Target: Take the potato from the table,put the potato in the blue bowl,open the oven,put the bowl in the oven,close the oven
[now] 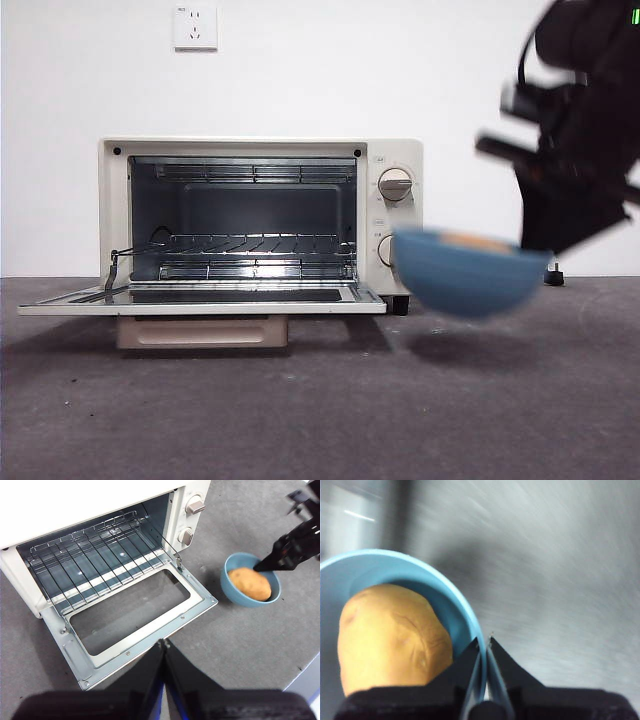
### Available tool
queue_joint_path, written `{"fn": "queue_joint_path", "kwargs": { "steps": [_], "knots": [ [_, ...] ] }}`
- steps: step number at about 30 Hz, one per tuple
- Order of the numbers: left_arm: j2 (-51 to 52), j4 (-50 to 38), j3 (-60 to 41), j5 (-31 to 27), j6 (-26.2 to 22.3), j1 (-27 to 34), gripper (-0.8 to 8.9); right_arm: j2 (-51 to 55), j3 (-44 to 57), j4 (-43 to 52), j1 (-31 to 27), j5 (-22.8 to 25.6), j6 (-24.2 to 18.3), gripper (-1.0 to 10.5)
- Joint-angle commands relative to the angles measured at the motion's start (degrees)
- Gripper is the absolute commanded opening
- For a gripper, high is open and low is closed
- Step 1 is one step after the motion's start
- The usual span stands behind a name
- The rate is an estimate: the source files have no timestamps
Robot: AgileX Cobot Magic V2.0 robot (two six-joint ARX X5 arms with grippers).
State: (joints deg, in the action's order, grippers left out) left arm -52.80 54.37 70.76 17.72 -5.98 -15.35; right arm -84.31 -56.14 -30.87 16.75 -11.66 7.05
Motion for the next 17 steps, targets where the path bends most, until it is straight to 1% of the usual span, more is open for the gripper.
{"fn": "queue_joint_path", "kwargs": {
  "steps": [1,4,7,9,10,17],
  "knots": [
    [0.0,-0.2,-0.2,0.3,-0.1,0.0,-0.08,2.8,-1.6,-0.1,2.6,-0.2,1.9,-0.1],
    [0.0,-0.3,-0.2,0.3,-0.1,0.0,-0.08,3.4,-5.1,-0.5,6.3,0.7,2.9,-0.1],
    [0.0,-0.3,-0.2,0.3,-0.1,0.0,-0.08,2.6,-8.8,0.7,10.1,4.8,3.7,-0.1],
    [0.0,-0.3,-0.2,0.3,-0.1,0.0,-0.08,1.1,-11.5,1.9,12.5,6.3,4.3,-0.1],
    [0.0,-0.3,-0.2,0.3,-0.1,0.0,-0.08,-0.2,-13.0,2.3,13.4,6.3,4.8,-0.1],
    [0.0,-0.2,-0.2,0.3,-0.1,0.0,-0.08,-11.6,-24.1,2.1,15.8,8.9,5.9,-0.1]
  ]
}}
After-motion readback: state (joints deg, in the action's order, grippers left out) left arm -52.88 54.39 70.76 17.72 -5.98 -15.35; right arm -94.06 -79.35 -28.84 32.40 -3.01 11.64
